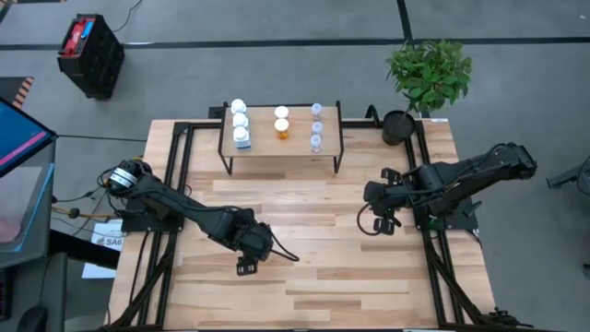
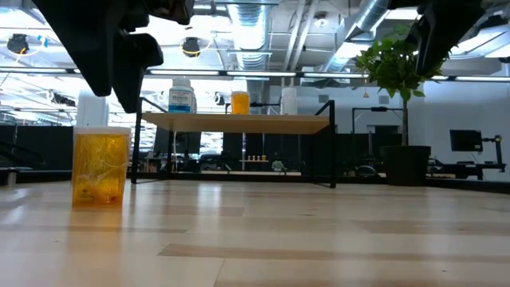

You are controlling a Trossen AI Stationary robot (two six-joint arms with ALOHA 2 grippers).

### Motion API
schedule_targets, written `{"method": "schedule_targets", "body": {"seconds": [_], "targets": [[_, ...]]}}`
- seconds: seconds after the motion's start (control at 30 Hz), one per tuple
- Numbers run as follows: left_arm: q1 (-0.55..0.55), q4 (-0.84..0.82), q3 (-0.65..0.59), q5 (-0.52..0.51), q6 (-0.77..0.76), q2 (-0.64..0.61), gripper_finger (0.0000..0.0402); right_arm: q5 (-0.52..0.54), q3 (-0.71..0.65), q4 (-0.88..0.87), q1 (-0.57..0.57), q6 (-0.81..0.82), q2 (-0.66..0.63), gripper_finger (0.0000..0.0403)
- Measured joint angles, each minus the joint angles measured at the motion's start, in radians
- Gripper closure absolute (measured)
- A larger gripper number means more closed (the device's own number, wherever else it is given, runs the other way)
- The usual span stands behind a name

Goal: Pick and place medicine bottles onto shelf by color
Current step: Put the orange pill bottle on the shelf aligned with the other orange pill bottles

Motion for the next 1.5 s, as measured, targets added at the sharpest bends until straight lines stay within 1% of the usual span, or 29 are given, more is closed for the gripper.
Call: {"method": "schedule_targets", "body": {"seconds": [0.13,0.3,0.37,0.5,0.6,0.77,0.83,1.03,1.17,1.4,1.5], "targets": [[0.0,-0.011,-0.001,-0.001,0.009,0.025,0.0108,0.0,0.0,0.0,0.0,0.0,0.0,0.0276],[0.0,-0.013,-0.001,0.005,0.038,0.086,0.0108,0.0,0.0,0.0,0.0,-0.001,0.0,0.0276],[0.0,-0.011,-0.001,-0.014,0.041,0.088,0.0108,0.0,0.0,0.0,0.0,-0.001,0.001,0.0276],[-0.001,-0.009,0.0,-0.018,0.05,0.096,0.0108,0.0,0.0,0.003,0.0,0.0,0.001,0.0276],[0.0,0.003,0.001,0.005,0.064,0.121,0.0108,0.0,0.0,0.004,0.0,-0.001,0.002,0.0276],[-0.001,0.002,0.0,0.01,0.071,0.155,0.0108,0.0,0.0,0.008,0.0,-0.001,0.002,0.0276],[-0.001,0.005,0.0,0.03,0.079,0.165,0.0108,0.0,0.0,0.005,0.0,-0.001,0.002,0.0276],[0.0,-0.006,0.0,0.025,0.087,0.165,0.0112,0.0,0.0,0.004,0.0,-0.004,0.002,0.0276],[0.003,-0.004,0.0,0.024,0.114,0.165,0.0134,0.0,0.0,0.005,0.0,-0.005,0.002,0.0276],[0.037,-0.004,0.0,0.034,0.176,0.164,0.0211,0.0,0.0,0.004,0.0,-0.008,0.002,0.0276],[0.064,-0.043,0.018,0.052,0.213,0.163,0.0233,0.0,0.0,0.004,0.0,-0.008,0.002,0.0276]]}}
